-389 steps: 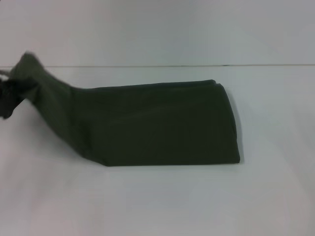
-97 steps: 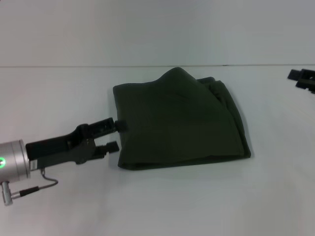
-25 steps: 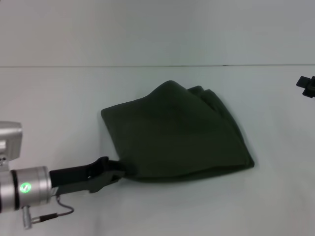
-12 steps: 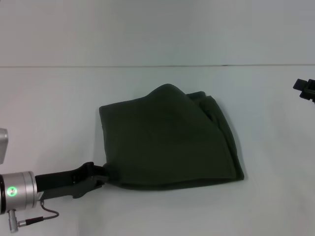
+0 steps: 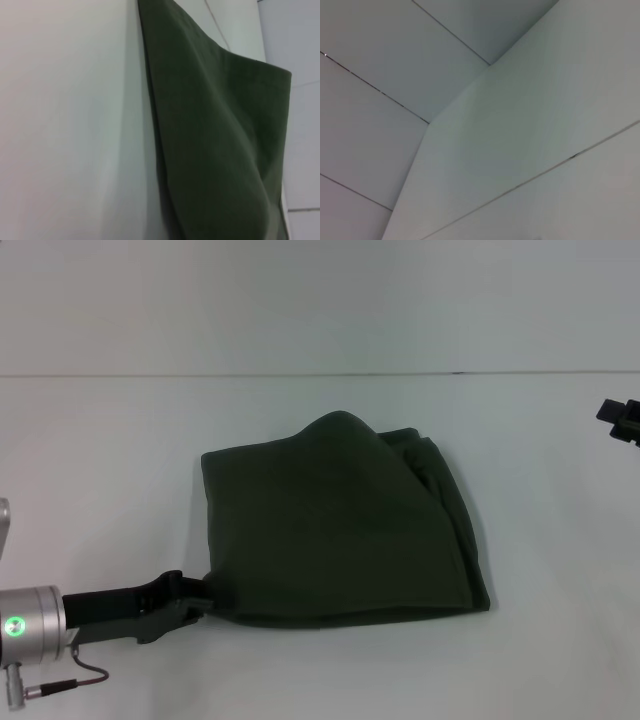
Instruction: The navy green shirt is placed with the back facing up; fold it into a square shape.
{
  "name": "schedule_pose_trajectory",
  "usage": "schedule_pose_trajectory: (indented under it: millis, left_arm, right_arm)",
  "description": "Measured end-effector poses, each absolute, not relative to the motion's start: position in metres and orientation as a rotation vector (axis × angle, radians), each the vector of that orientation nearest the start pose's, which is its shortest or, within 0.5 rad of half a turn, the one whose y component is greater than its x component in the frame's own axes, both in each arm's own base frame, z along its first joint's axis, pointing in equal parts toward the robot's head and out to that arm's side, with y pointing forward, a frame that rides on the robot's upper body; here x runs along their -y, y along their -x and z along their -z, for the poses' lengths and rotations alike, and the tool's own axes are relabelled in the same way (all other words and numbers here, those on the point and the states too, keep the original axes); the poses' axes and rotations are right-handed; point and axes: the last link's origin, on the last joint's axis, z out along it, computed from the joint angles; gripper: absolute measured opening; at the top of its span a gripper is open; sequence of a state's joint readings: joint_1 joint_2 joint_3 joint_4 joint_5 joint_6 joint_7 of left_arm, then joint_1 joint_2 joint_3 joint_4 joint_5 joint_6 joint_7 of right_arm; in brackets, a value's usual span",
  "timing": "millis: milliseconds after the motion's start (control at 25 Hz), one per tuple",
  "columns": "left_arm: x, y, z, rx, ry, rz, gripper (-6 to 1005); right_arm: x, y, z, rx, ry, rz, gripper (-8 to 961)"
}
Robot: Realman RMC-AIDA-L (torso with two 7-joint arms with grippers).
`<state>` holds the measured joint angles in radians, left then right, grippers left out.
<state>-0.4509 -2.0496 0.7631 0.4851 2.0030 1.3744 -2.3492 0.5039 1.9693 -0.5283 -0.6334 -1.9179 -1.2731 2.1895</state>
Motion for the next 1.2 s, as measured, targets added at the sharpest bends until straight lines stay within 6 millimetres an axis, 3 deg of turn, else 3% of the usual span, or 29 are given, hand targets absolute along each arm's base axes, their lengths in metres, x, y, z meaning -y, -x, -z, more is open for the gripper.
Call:
schedule_pose_trajectory:
  millis: [120,200,480,640,760,840,960,1200]
  left_arm:
    - [-0.301,0.322,0.024,-2.308,-2.168,-0.735,75]
    - [-0.301,0.325,0.018,-2.322,-2.171,-0.766,170]
    - [-0.296,0.325,-0.017,-2.216,-2.258,-0.904,469]
    - [-0.289,0.305,-0.031,-1.851,-2.467,-1.060,594]
    - [-0.287,0.286,-0.039,-1.516,-2.616,-1.101,664]
    - [-0.293,0.281,-0.045,-1.444,-2.658,-1.071,711]
    - [-0.305,0.276,-0.049,-1.314,-2.792,-0.988,781]
    - [-0.332,0.272,-0.048,-1.211,-2.993,-0.871,949]
  right_arm:
    - [-0.370,-0.323,-0.082,-1.612,1.891,-0.932,497]
    - [-0.369,-0.323,-0.081,-1.594,1.898,-0.930,497]
    - [-0.368,-0.322,-0.080,-1.559,1.941,-0.903,681]
    - [-0.365,-0.320,-0.082,-1.546,1.998,-0.884,695]
    - [-0.361,-0.316,-0.083,-1.531,2.098,-0.826,806]
    - [-0.360,-0.312,-0.085,-1.467,2.178,-0.777,880]
    - [-0.359,-0.307,-0.082,-1.271,2.327,-0.619,885]
    - [-0.358,-0.295,-0.054,-0.944,2.504,-0.373,896]
